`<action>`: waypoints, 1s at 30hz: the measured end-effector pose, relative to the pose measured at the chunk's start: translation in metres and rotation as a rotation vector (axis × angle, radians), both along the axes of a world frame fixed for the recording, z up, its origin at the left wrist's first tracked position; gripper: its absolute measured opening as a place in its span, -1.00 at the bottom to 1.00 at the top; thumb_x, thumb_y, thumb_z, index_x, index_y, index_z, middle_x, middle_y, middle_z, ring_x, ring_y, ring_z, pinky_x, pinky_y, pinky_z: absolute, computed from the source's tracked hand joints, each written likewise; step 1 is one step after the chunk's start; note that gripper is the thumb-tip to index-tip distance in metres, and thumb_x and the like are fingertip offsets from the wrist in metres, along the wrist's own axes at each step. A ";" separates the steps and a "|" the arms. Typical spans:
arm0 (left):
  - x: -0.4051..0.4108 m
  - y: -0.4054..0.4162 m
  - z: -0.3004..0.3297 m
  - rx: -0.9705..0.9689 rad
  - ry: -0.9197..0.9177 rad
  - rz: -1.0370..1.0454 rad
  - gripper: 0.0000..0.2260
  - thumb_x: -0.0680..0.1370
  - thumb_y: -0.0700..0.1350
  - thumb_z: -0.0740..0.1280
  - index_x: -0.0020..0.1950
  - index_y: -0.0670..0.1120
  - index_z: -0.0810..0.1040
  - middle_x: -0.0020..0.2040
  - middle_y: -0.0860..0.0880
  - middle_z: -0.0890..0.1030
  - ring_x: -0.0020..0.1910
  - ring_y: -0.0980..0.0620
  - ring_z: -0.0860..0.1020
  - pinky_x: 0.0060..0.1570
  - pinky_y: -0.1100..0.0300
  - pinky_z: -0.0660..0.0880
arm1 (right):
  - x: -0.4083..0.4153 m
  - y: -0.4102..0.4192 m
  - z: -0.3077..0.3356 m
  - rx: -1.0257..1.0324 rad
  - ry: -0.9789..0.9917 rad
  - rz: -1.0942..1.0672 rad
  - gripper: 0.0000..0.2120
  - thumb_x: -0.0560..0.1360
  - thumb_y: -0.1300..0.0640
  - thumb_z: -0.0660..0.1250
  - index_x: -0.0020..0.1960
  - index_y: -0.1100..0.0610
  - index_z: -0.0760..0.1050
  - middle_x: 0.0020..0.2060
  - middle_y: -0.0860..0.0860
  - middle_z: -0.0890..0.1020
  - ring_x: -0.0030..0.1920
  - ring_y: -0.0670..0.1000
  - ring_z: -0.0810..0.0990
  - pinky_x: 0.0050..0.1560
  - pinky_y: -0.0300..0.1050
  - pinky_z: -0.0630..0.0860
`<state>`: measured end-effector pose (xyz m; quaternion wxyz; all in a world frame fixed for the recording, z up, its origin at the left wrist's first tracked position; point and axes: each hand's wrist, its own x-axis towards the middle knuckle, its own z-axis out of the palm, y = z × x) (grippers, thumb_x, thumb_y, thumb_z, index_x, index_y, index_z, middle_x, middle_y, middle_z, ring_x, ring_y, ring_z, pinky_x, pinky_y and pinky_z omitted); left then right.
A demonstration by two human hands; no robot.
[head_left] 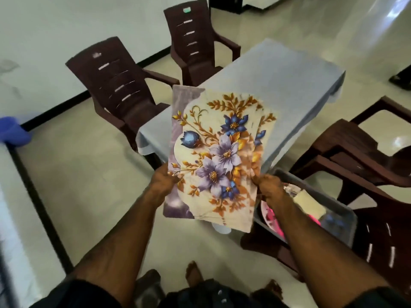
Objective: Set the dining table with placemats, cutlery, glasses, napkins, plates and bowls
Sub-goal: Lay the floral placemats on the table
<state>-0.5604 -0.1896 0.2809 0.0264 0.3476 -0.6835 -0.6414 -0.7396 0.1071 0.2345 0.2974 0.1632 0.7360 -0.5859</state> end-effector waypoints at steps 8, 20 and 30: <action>-0.048 -0.061 -0.008 -0.038 -0.046 0.031 -0.70 0.53 0.05 0.55 0.23 0.04 0.68 0.10 0.02 0.76 0.10 -0.11 0.73 0.11 -0.16 0.68 | -0.020 -0.046 -0.004 -0.025 -0.050 -0.102 -0.85 0.51 0.45 0.41 -0.01 0.24 0.64 -0.16 0.20 0.73 -0.20 0.20 0.72 -0.21 0.09 0.71; -0.194 -0.100 -0.012 -0.090 -0.028 -0.103 -0.74 0.58 -0.01 0.53 0.24 -0.03 0.68 0.11 -0.03 0.76 0.10 -0.12 0.73 0.17 -0.24 0.65 | -0.083 -0.040 -0.074 0.197 -0.015 -0.374 -0.91 0.45 0.21 0.54 -0.20 0.08 0.67 -0.22 0.11 0.74 -0.22 0.20 0.74 -0.20 0.18 0.73; -0.266 -0.116 0.006 -0.143 -0.076 -0.238 -0.79 0.57 -0.05 0.51 0.19 -0.03 0.69 0.10 -0.04 0.76 0.08 -0.12 0.73 0.18 -0.18 0.65 | -0.102 -0.037 -0.083 0.614 0.060 0.143 -0.75 0.54 -0.05 0.46 0.01 0.13 0.70 -0.04 0.09 0.74 -0.04 0.15 0.73 -0.02 -0.06 0.64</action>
